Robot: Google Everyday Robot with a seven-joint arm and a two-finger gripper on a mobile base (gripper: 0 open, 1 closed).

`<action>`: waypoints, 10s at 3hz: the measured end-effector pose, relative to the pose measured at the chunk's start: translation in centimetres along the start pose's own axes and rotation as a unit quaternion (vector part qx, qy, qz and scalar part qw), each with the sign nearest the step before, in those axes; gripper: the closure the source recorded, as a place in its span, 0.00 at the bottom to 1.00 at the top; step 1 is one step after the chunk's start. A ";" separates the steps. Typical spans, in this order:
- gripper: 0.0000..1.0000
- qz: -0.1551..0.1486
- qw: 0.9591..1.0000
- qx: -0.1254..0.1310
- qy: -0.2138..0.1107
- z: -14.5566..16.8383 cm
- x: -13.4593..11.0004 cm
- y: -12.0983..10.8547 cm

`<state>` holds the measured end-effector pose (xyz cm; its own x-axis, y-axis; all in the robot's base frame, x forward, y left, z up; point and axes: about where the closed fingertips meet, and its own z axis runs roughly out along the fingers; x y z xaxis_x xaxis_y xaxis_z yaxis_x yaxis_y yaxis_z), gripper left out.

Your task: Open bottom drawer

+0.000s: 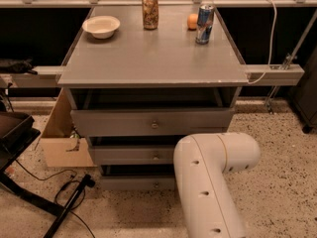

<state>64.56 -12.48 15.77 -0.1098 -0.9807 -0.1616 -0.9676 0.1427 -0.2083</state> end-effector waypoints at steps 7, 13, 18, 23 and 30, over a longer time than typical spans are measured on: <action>1.00 0.005 0.999 -0.047 0.001 -1.7 1.2 3.7; 0.27 0.008 0.998 -0.060 -0.002 -1.9 1.3 4.7; 0.57 0.014 0.991 -0.131 0.031 -0.5 2.2 9.4; 1.00 0.021 0.980 -0.191 0.045 -2.0 2.8 12.7; 0.35 0.029 0.975 -0.218 0.033 -2.3 2.0 13.3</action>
Offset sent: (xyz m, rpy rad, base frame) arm -0.2087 -0.0944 -0.0482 0.0032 0.5147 0.1469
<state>50.95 -12.85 14.85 -0.1670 -0.9814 -0.0947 -0.9623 0.1414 0.2324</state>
